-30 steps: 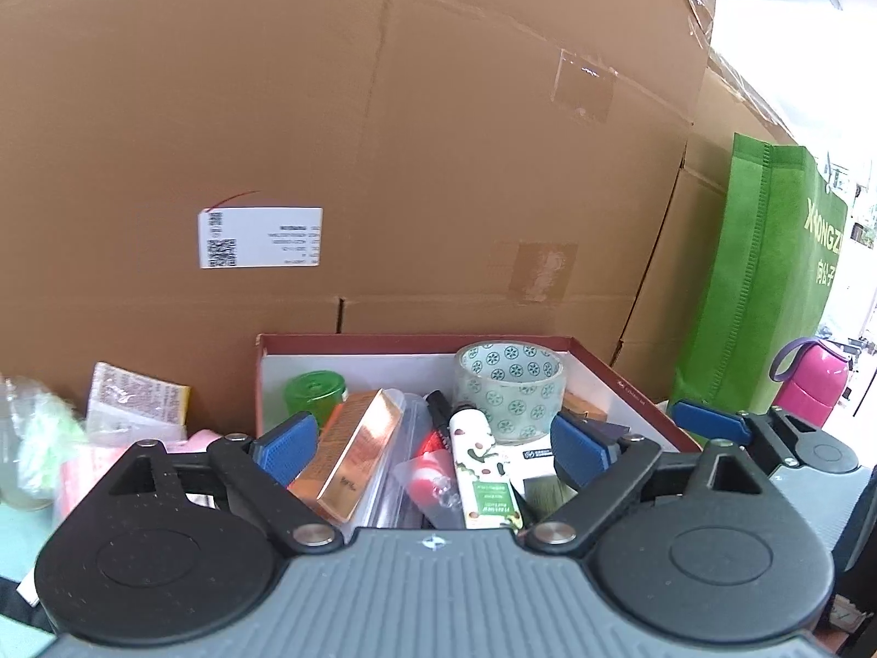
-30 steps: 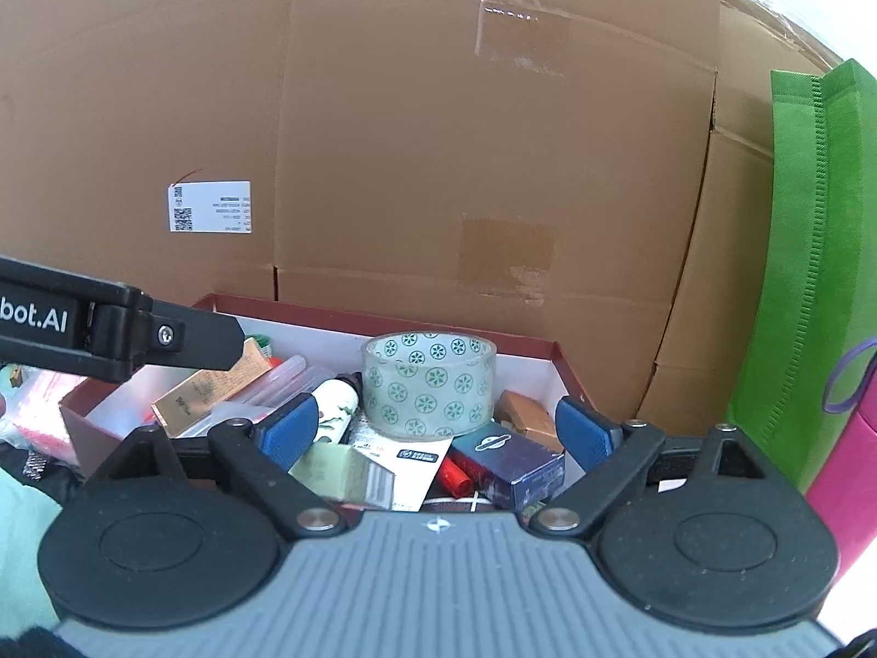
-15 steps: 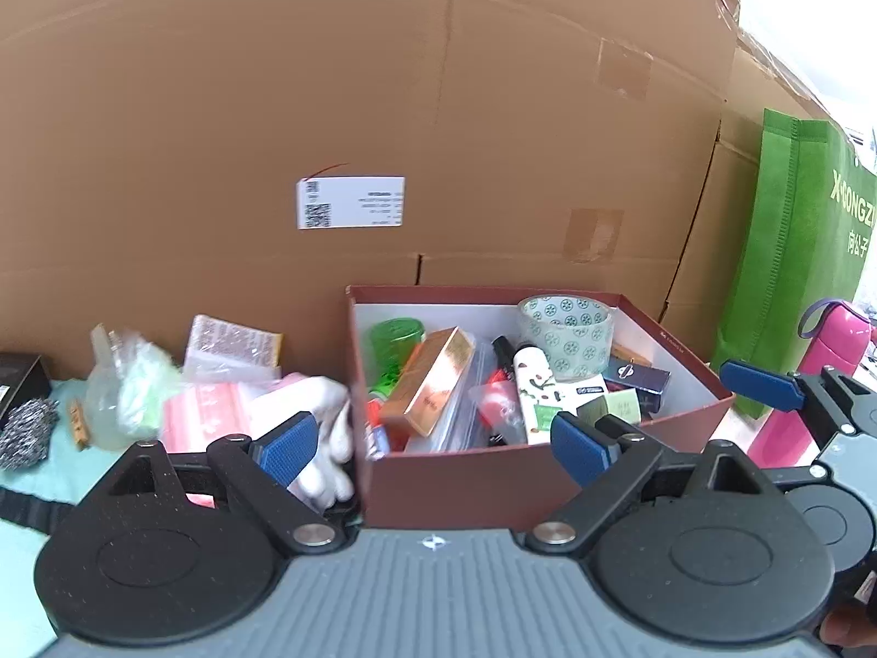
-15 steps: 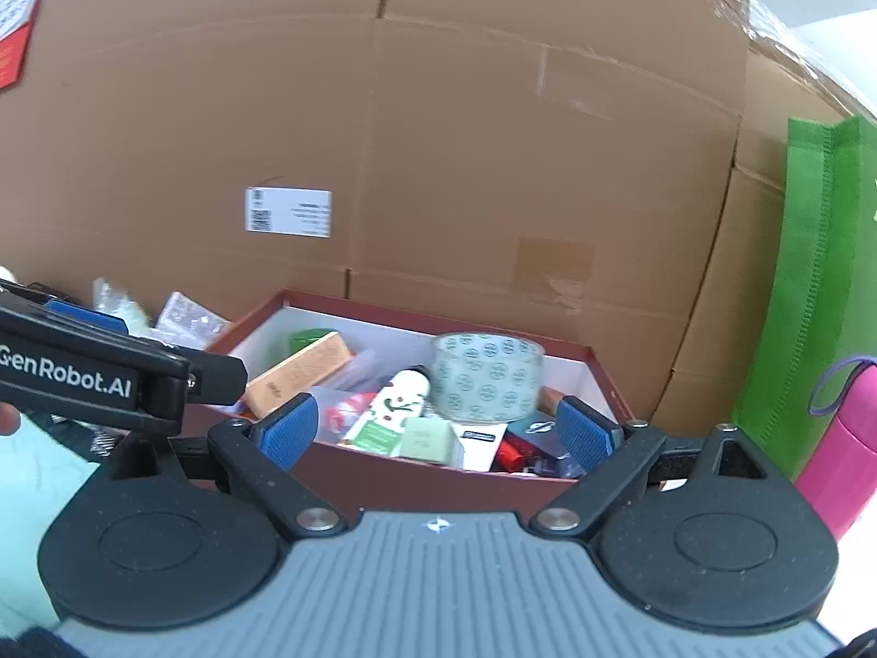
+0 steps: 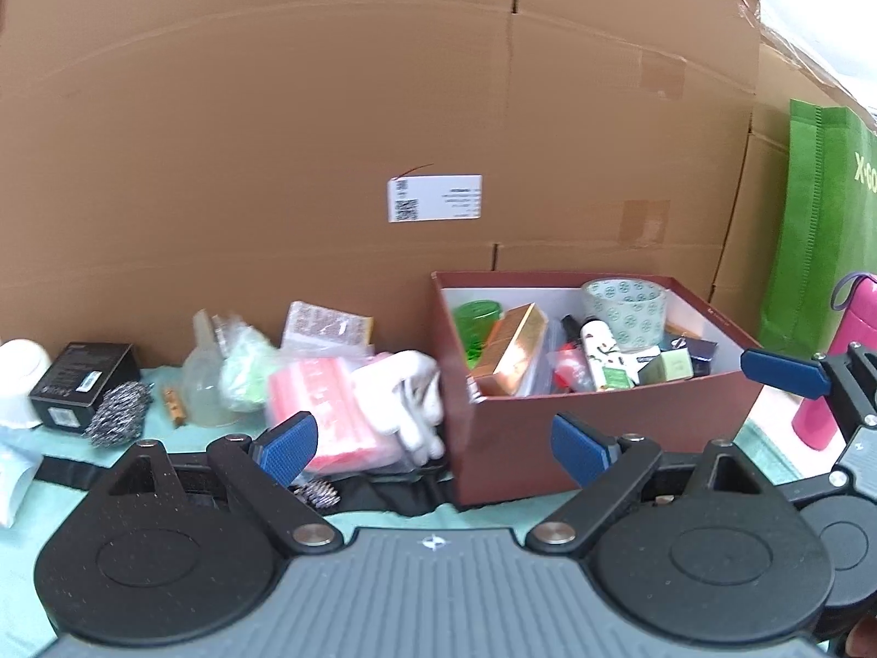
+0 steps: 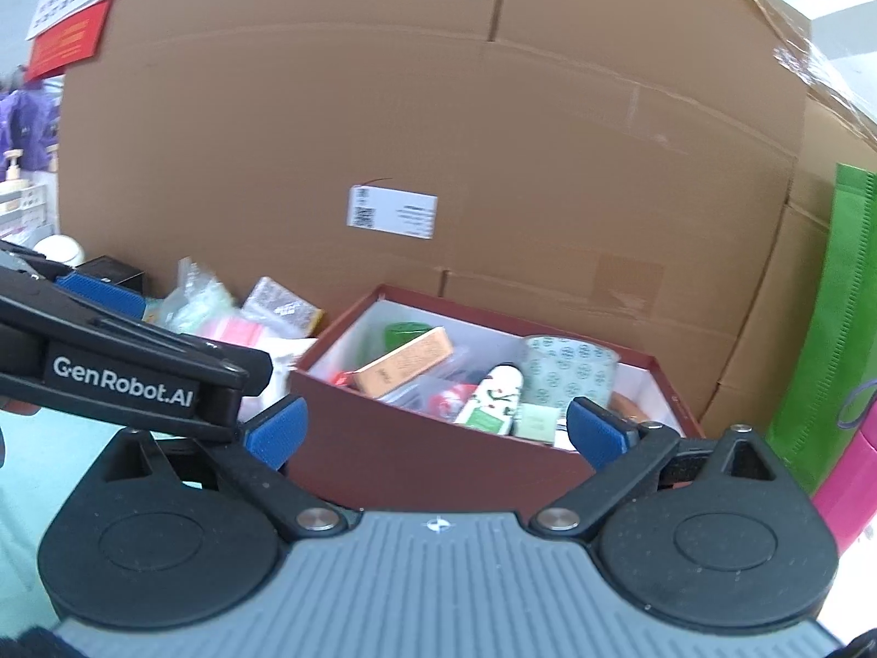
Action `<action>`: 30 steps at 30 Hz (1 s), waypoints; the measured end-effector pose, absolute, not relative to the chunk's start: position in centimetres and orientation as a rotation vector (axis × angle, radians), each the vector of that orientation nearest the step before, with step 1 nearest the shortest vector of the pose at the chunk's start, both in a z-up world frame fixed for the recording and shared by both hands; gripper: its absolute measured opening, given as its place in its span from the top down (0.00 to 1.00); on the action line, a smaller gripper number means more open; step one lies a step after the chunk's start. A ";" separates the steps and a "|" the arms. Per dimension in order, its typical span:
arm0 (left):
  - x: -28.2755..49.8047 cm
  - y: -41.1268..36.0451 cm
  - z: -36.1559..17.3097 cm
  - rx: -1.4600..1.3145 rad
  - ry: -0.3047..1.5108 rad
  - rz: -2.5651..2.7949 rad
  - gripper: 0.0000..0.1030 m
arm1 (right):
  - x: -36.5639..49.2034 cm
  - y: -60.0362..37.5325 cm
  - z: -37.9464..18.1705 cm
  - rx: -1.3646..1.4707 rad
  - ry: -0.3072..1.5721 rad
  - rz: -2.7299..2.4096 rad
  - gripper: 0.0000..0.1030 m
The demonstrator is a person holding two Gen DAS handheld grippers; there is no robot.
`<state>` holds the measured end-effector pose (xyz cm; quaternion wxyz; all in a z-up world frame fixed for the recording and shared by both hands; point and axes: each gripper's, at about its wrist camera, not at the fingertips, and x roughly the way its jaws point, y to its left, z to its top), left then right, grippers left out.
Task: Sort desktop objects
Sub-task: 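Withdraw both open tools from the box back toward the table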
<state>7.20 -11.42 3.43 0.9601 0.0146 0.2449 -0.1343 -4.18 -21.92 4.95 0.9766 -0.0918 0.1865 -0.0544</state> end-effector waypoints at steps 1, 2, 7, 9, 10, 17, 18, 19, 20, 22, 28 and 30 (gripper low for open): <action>7.1 -11.0 3.4 0.029 0.498 -0.265 0.08 | -4.2 -21.5 4.9 -0.191 0.377 -0.101 0.04; 6.9 -10.6 3.3 0.028 0.499 -0.257 0.08 | -4.2 -21.0 4.9 -0.197 0.379 -0.092 0.04; 6.6 -8.0 2.9 0.015 0.513 -0.212 0.08 | -3.7 -18.6 4.6 -0.212 0.387 -0.039 0.04; 6.6 -6.9 2.7 0.009 0.520 -0.192 0.08 | -3.4 -17.5 4.3 -0.220 0.392 -0.016 0.04; 6.6 -6.4 2.5 0.004 0.523 -0.181 0.08 | -3.3 -16.9 4.2 -0.224 0.392 -0.002 0.04; 6.4 -2.0 1.3 -0.040 0.546 -0.120 0.08 | -1.9 -12.8 3.4 -0.245 0.402 0.095 0.04; 6.3 -1.2 1.0 -0.048 0.546 -0.115 0.08 | -1.7 -12.1 3.3 -0.250 0.403 0.108 0.04; 6.2 -0.3 0.7 -0.058 0.546 -0.115 0.08 | -1.4 -11.5 3.1 -0.255 0.404 0.124 0.04; 6.2 0.6 0.3 -0.069 0.549 -0.113 0.08 | -1.1 -10.9 2.9 -0.261 0.407 0.141 0.04; 6.3 2.4 -0.4 -0.100 0.562 -0.094 0.08 | -0.8 -9.7 2.6 -0.271 0.415 0.176 0.04; 7.2 6.9 -1.8 -0.146 0.593 -0.018 0.08 | 1.0 -6.5 1.3 -0.299 0.443 0.255 0.04; 7.7 8.1 -2.1 -0.163 0.597 -0.006 0.09 | 1.7 -5.5 1.0 -0.305 0.450 0.278 0.05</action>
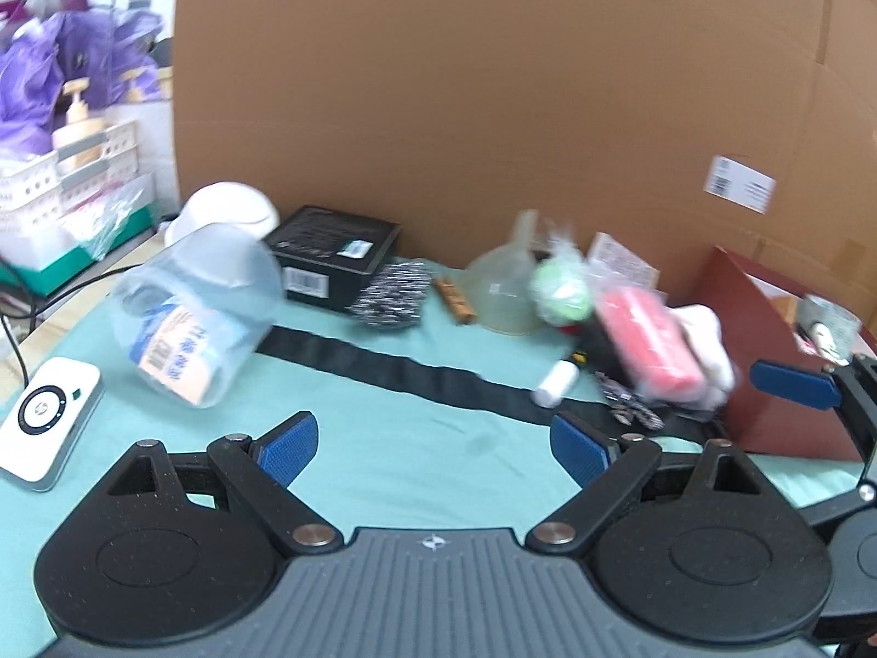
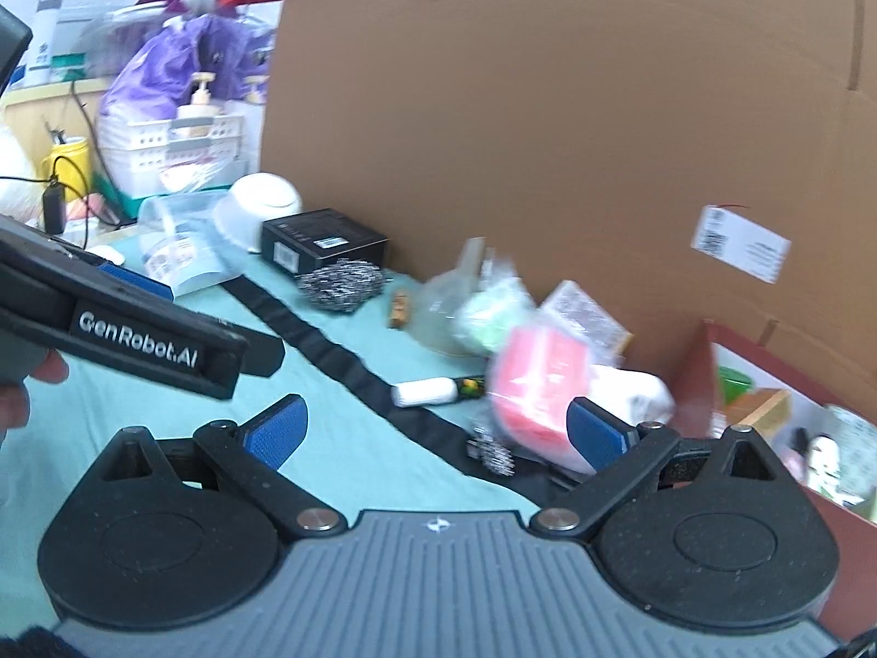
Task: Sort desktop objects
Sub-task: 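Withdraw both open tools from the box back toward the table, then grasp the steel wool scrubber with left tool while right tool grasps the wooden clothespin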
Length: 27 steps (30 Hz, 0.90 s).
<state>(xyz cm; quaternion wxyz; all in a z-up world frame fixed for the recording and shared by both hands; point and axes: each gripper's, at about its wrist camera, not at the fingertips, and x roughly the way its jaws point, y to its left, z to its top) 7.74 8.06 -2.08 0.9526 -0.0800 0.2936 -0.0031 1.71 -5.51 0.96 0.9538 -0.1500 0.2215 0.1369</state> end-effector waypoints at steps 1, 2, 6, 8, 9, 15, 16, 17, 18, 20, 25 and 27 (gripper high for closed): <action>8.1 8.5 -2.2 -0.169 0.596 -0.008 0.09 | 2.1 -5.0 0.8 -0.308 0.452 0.290 0.05; 8.5 8.8 -2.2 -0.172 0.595 -0.011 0.10 | 2.5 -4.6 0.6 -0.310 0.453 0.301 0.05; 10.8 9.5 -2.6 -0.158 0.591 -0.029 0.11 | 4.7 -3.5 -0.2 -0.301 0.460 0.343 0.05; 12.1 9.4 -2.8 -0.143 0.584 -0.032 0.19 | 6.0 -3.1 -0.5 -0.291 0.460 0.367 0.06; 12.8 9.4 -3.0 -0.137 0.586 -0.025 0.24 | 6.7 -3.0 -0.7 -0.289 0.464 0.374 0.07; 17.3 9.2 -4.3 -0.129 0.614 -0.020 0.37 | 11.6 -3.0 -1.9 -0.235 0.509 0.379 0.23; 17.9 9.2 -4.5 -0.125 0.614 -0.016 0.37 | 12.3 -2.9 -2.1 -0.231 0.514 0.377 0.26; 18.4 9.2 -4.6 -0.118 0.612 -0.007 0.37 | 13.0 -2.8 -2.3 -0.228 0.519 0.375 0.28; 18.9 9.2 -4.8 -0.111 0.609 0.007 0.37 | 13.8 -2.7 -2.5 -0.226 0.524 0.376 0.32; 19.8 9.4 -5.1 -0.104 0.612 0.021 0.37 | 15.3 -2.4 -3.0 -0.216 0.544 0.385 0.37; 21.9 10.3 -5.8 -0.130 0.640 0.025 0.45 | 18.3 -1.7 -4.4 -0.196 0.592 0.409 0.55; 22.5 10.7 -6.1 -0.154 0.648 0.008 0.48 | 19.4 -1.3 -4.8 -0.198 0.605 0.409 0.58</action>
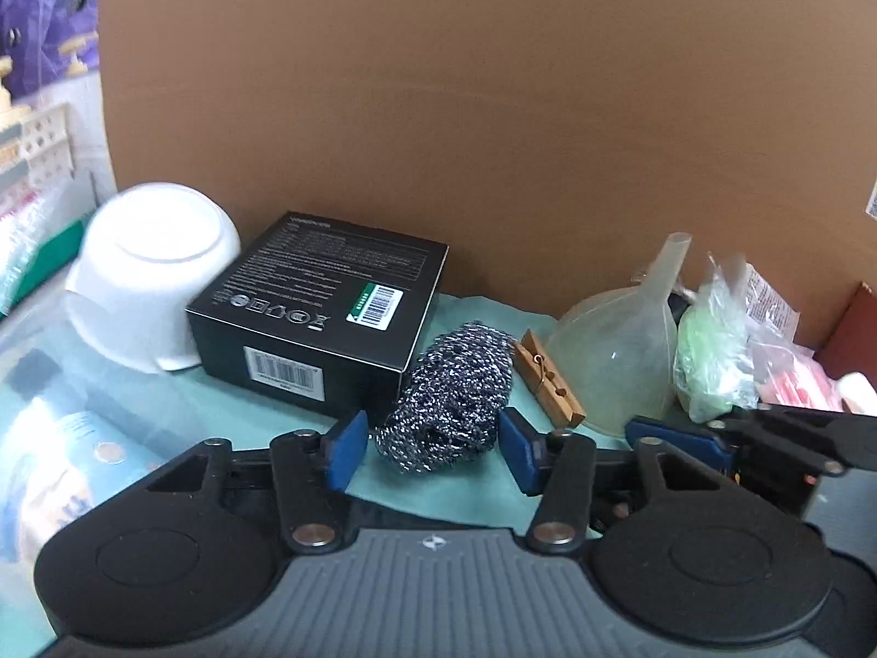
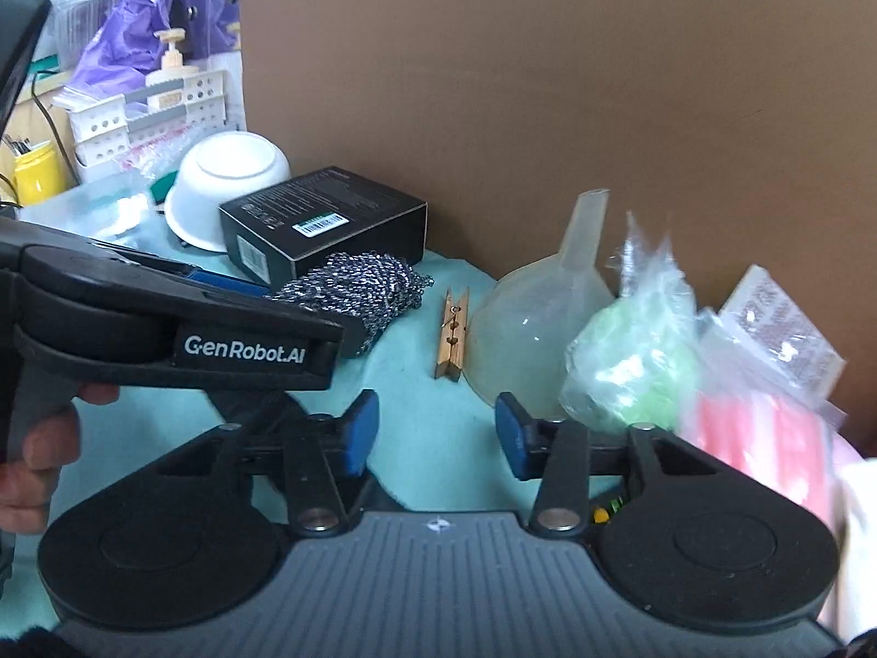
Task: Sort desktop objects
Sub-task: 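Grasp the steel wool scrubber with left tool while right tool grasps the wooden clothespin, then lift the scrubber and clothespin and carry them over the storage box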
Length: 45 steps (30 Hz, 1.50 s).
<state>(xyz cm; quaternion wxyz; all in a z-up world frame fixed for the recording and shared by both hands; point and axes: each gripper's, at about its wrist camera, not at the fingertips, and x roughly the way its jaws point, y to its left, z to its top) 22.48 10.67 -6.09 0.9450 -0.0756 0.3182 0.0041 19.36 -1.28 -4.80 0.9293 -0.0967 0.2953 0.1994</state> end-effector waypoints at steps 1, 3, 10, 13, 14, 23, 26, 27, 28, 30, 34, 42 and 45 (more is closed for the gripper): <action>22.7 10.8 -6.2 -0.166 0.653 -0.003 0.49 | 19.8 -1.1 -4.9 -0.195 0.608 0.408 0.62; 22.8 10.9 -6.3 -0.174 0.655 -0.030 0.58 | 20.7 -0.9 -5.1 -0.171 0.618 0.435 0.66; 21.9 11.9 -5.4 -0.193 0.666 -0.082 0.80 | 22.2 0.5 -5.4 -0.177 0.596 0.438 0.69; 20.9 11.9 -4.9 -0.197 0.664 -0.120 0.81 | 22.5 1.0 -5.5 -0.185 0.597 0.440 0.86; 20.7 11.8 -4.8 -0.190 0.666 -0.130 0.81 | 22.4 1.0 -5.4 -0.187 0.598 0.439 0.88; 17.4 10.7 -5.2 -0.177 0.697 -0.190 0.81 | 16.7 -1.8 -4.5 -0.160 0.642 0.451 0.90; 15.3 10.5 -5.8 -0.188 0.716 -0.200 0.81 | 13.9 -2.6 -4.2 -0.162 0.670 0.459 0.90; 14.5 10.5 -5.9 -0.195 0.722 -0.206 0.81 | 12.9 -2.7 -4.2 -0.176 0.684 0.466 0.90; 13.7 10.5 -6.0 -0.205 0.726 -0.210 0.81 | 11.9 -2.8 -4.3 -0.195 0.696 0.471 0.90; 12.6 10.4 -6.2 -0.223 0.722 -0.207 0.76 | 10.1 -3.0 -4.2 -0.218 0.704 0.469 0.90; 12.7 9.6 -5.9 -0.202 0.703 -0.148 0.65 | 9.2 -2.9 -4.0 -0.216 0.700 0.464 0.88; 14.7 9.1 -6.0 -0.190 0.715 -0.101 0.40 | 10.8 -2.1 -4.5 -0.188 0.690 0.431 0.86; 15.0 8.6 -6.2 -0.160 0.709 -0.093 0.48 | 10.9 -2.2 -4.6 -0.166 0.686 0.428 0.86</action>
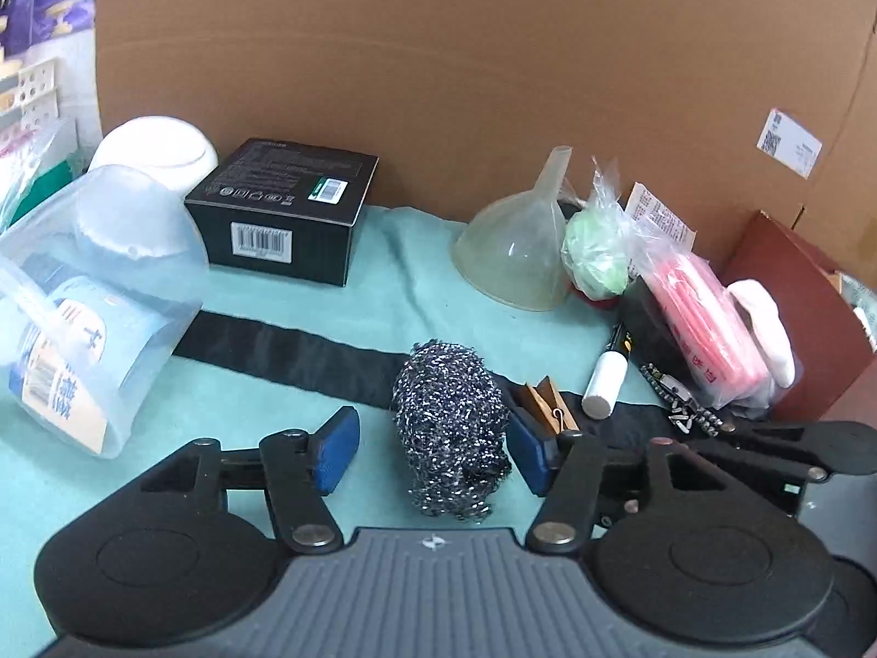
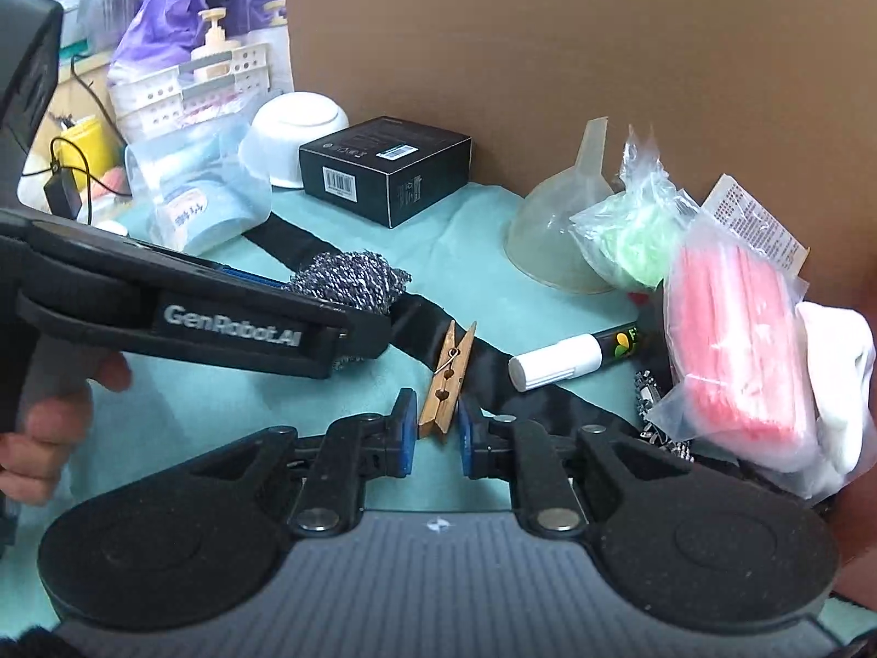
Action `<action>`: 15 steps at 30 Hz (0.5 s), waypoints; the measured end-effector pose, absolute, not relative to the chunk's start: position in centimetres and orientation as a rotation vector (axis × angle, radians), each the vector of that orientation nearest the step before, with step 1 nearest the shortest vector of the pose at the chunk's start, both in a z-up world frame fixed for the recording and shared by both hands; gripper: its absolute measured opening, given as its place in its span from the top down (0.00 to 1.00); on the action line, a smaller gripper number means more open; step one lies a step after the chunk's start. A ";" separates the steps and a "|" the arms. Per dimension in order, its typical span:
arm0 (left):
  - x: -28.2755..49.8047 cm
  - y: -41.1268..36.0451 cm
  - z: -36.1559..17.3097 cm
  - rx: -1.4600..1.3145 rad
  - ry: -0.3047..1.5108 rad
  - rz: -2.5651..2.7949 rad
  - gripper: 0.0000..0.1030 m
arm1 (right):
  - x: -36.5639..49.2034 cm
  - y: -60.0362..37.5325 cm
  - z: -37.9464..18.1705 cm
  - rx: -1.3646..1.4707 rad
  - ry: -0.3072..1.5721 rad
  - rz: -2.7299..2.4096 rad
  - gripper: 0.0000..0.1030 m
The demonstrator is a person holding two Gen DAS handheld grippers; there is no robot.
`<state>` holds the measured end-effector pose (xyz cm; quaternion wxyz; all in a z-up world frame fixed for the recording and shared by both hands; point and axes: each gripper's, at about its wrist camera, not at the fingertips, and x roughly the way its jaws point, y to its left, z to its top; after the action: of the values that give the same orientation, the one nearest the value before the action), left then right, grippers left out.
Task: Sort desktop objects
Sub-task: 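Lift the scrubber and clothespin and carry them over the storage box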
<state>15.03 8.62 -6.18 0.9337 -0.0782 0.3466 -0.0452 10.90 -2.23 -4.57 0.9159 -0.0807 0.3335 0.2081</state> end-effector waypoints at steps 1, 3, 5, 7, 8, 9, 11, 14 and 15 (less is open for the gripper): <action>15.0 8.3 -6.2 -0.139 0.708 -0.092 0.55 | 10.9 -2.2 -4.6 -0.164 0.684 0.427 0.83; 14.9 8.0 -6.1 -0.125 0.719 -0.091 0.65 | 10.8 -2.1 -4.8 -0.169 0.664 0.429 0.81; 14.3 7.7 -5.8 -0.136 0.728 -0.099 0.67 | 10.6 -2.3 -4.7 -0.165 0.667 0.428 0.86; 13.4 7.2 -5.3 -0.143 0.724 -0.110 0.67 | 10.0 -2.8 -4.4 -0.137 0.677 0.431 0.91; 12.9 6.7 -5.0 -0.139 0.715 -0.111 0.67 | 9.5 -3.2 -4.2 -0.126 0.672 0.435 0.91; 12.4 6.2 -4.5 -0.134 0.703 -0.115 0.67 | 9.0 -3.6 -4.0 -0.120 0.666 0.434 0.91; 11.6 5.1 -3.5 -0.127 0.682 -0.133 0.67 | 7.7 -4.6 -3.4 -0.101 0.644 0.433 0.91; 10.6 3.0 -1.8 -0.118 0.646 -0.180 0.67 | 5.6 -6.6 -2.0 -0.077 0.598 0.419 0.91; 10.3 2.1 -1.2 -0.113 0.633 -0.199 0.67 | 5.0 -7.4 -1.5 -0.067 0.580 0.409 0.91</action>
<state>10.29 2.13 -1.22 0.9439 -0.0556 0.3105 -0.0978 4.97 -7.43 -1.47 0.9372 -0.0327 0.2840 0.2000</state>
